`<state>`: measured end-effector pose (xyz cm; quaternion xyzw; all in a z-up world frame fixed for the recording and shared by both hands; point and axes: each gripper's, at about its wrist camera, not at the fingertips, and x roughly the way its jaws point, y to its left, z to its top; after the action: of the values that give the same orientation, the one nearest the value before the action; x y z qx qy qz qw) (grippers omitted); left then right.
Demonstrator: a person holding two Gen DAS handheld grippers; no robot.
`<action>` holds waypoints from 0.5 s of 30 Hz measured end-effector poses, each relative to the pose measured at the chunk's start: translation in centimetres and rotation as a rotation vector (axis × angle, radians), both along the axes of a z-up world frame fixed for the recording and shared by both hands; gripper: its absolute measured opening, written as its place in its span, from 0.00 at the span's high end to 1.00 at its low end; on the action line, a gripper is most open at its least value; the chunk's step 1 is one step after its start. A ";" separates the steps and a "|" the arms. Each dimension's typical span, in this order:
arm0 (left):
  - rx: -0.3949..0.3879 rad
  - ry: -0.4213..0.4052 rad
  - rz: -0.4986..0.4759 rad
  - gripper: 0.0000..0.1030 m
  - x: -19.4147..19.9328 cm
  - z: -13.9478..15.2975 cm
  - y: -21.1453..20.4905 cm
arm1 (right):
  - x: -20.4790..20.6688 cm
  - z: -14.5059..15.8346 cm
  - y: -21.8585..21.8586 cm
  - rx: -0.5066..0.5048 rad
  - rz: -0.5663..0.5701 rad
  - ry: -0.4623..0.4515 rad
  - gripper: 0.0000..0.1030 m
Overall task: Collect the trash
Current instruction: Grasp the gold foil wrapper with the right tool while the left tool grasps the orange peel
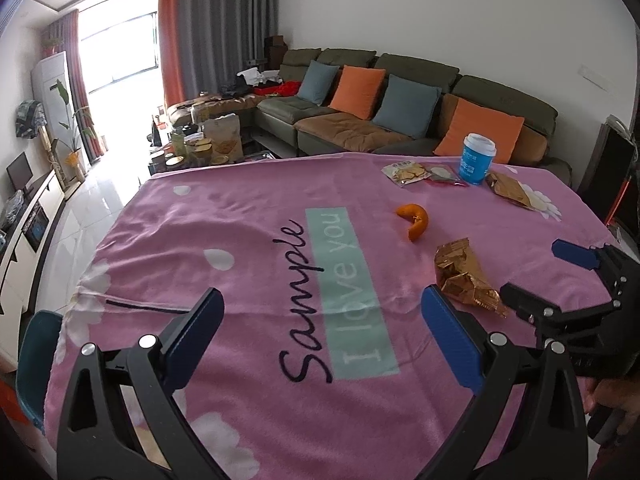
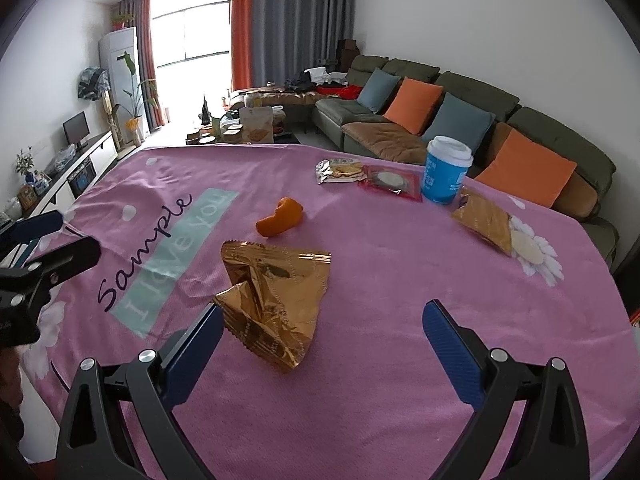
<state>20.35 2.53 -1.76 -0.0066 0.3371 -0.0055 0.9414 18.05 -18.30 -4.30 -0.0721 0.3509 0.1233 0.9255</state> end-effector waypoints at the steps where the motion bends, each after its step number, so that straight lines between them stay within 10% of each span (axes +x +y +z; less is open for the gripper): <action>1: -0.002 0.003 -0.004 0.06 0.2 -0.1 -0.1 | 0.1 -0.1 0.1 0.001 0.003 0.002 0.07; 15: -0.017 0.061 -0.103 0.06 6.0 -2.2 -2.5 | 2.4 -2.6 0.5 0.045 0.069 0.091 0.38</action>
<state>26.36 0.07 -3.95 0.0028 0.3652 -0.0567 0.9292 20.45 -17.79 -6.90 -0.0578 0.3871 0.1662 0.9051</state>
